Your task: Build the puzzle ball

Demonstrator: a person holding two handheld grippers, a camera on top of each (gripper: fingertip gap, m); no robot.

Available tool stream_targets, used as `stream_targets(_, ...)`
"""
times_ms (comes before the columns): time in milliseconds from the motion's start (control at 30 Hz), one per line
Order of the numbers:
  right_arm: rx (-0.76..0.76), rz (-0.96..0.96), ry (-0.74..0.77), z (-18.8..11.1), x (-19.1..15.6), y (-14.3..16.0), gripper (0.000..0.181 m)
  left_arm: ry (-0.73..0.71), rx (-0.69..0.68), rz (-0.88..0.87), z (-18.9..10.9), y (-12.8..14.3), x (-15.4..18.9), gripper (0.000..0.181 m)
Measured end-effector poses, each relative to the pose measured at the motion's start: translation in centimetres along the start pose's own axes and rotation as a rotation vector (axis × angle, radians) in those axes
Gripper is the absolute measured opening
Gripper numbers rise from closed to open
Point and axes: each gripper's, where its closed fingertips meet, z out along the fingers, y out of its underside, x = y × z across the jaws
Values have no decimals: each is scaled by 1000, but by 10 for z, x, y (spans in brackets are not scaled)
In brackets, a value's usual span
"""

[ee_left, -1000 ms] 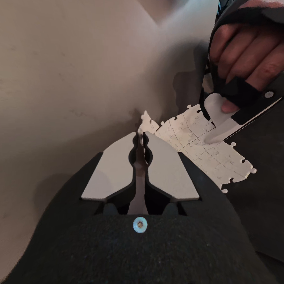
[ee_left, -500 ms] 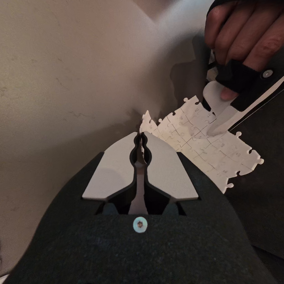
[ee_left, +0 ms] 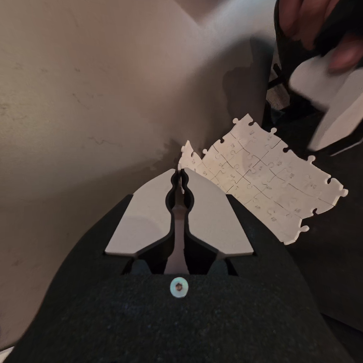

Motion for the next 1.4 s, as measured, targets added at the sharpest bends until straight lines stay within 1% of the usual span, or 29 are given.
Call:
stream_targets(33,69,13,8,-8,5,-8,33,-2,1,0,0,0,0,2)
stream_targets(67,132,30,31,-16,14,-14,24,-3,2,-2,0,0,0,2)
stream_targets(100,178,46,64,-22,26,-16,9,-5,4,-4,0,1,0,2)
stream_targets(133,195,66,105,-22,41,-10,0,-6,6,-6,0,1,0,2)
stream_targets(167,164,96,139,-16,56,3,0,-6,9,-10,-1,1,-1,2)
stream_targets(233,-1,127,102,10,63,35,0,-4,14,-17,-1,1,-1,2)
stream_targets(267,-53,88,99,22,65,44,0,-2,17,-19,-1,1,-1,2)
stream_targets(333,-67,-1,86,39,68,47,0,2,18,-21,0,1,-1,2)
stream_targets(400,-86,-16,29,48,66,46,0,5,17,-24,0,1,-2,2)
stream_targets(533,-123,-36,-17,48,70,43,0,17,18,-36,0,1,-3,2)
stream_targets(633,-123,4,-86,38,73,29,0,22,13,-35,1,1,-3,2)
stream_targets(733,-274,-101,-126,38,77,45,0,33,9,-29,2,1,-2,2)
stream_targets(767,-300,-130,-152,41,76,49,0,35,8,-29,2,1,-2,2)
stream_targets(867,-365,-137,-208,47,75,55,0,41,9,-37,3,1,-3,2)
stream_targets(967,-436,-177,-236,51,73,55,0,46,9,-39,3,1,-3,2)
stream_targets(1133,-590,-236,-260,56,70,68,0,53,6,-46,5,0,-3,2)
stream_targets(1267,-621,-253,-265,58,69,68,0,57,0,-54,6,1,-4,3)
stream_targets(1400,-614,-253,-260,58,69,69,0,54,-2,-61,6,2,-5,3)
